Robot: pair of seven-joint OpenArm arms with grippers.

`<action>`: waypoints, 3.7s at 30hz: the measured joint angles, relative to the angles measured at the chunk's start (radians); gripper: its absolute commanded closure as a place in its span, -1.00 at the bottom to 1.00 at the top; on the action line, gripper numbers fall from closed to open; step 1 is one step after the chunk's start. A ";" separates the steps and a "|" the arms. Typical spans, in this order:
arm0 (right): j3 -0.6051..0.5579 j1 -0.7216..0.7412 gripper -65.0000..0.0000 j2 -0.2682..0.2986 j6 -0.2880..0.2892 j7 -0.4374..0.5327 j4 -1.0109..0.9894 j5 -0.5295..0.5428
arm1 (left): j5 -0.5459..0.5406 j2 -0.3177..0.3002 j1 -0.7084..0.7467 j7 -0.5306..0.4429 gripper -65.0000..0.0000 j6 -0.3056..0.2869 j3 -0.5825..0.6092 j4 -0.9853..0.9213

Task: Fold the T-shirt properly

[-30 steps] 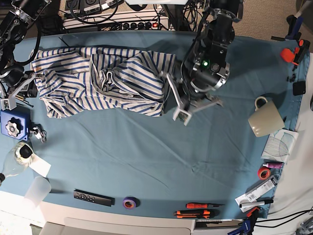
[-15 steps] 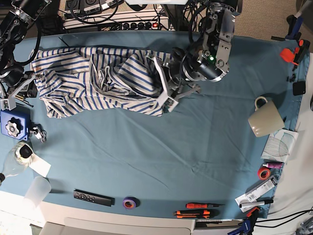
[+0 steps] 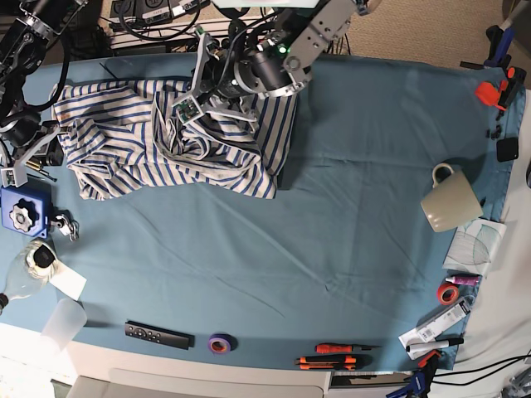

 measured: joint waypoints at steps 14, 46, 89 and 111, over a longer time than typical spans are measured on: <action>0.002 0.000 0.70 0.000 0.000 0.039 -0.001 0.003 | 0.345 -0.041 0.063 0.070 1.00 0.138 -0.010 0.150; 0.002 0.000 0.70 0.000 0.000 0.037 -0.001 -0.003 | 0.223 -0.028 -0.030 -0.082 1.00 0.118 0.010 -0.022; 0.002 0.000 0.70 0.000 0.000 0.026 -0.001 -0.002 | 0.162 0.031 -0.122 -0.156 0.11 0.262 -0.050 -0.228; 0.002 0.000 0.70 0.000 0.000 0.038 -0.001 -0.002 | 0.186 0.050 -0.161 -0.138 0.89 0.197 -0.002 -0.185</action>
